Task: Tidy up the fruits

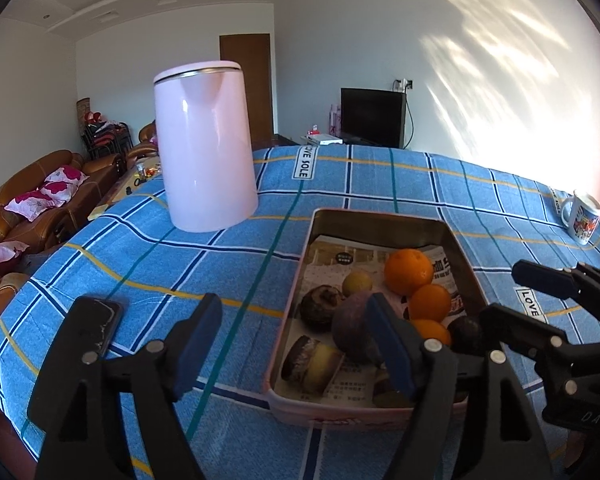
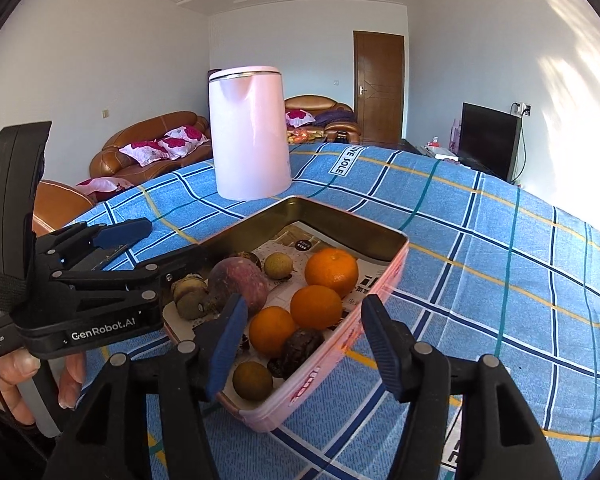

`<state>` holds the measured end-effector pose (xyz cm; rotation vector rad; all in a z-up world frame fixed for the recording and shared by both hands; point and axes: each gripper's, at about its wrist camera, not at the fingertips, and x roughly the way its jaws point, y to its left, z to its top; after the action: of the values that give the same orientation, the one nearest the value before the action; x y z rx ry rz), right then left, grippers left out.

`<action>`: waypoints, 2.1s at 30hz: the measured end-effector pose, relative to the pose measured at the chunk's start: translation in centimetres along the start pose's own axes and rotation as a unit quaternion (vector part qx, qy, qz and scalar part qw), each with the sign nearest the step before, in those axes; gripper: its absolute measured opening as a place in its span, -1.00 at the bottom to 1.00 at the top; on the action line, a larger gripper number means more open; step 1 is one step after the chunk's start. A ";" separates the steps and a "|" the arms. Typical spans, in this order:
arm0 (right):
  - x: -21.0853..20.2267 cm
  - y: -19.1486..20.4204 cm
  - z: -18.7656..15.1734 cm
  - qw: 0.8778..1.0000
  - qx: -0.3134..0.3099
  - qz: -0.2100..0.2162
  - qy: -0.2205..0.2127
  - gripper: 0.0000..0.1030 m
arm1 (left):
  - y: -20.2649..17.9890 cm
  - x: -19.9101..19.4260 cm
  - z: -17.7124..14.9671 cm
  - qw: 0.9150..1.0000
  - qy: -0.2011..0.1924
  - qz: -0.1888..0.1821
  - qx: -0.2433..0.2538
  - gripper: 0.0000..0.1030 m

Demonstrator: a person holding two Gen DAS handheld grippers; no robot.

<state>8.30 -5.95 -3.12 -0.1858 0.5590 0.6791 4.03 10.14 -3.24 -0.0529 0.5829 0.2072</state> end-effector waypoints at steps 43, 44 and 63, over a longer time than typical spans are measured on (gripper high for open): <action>-4.6 -3.8 -1.2 0.997 0.049 -0.045 -0.035 0.35 | -2.0 -1.6 0.5 1.000 -0.020 -0.007 0.016 0.49; -4.7 -3.8 -1.2 0.997 0.049 -0.046 -0.036 0.35 | -2.0 -1.6 0.5 1.000 -0.020 -0.007 0.017 0.49; -5.8 -5.3 -1.9 0.995 0.064 -0.059 -0.044 0.35 | -3.7 -3.4 0.8 0.998 -0.053 -0.004 0.037 1.00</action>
<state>7.15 -13.78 -1.65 -0.0685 0.5010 0.5323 2.49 5.98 -0.75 0.0272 0.4844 0.1797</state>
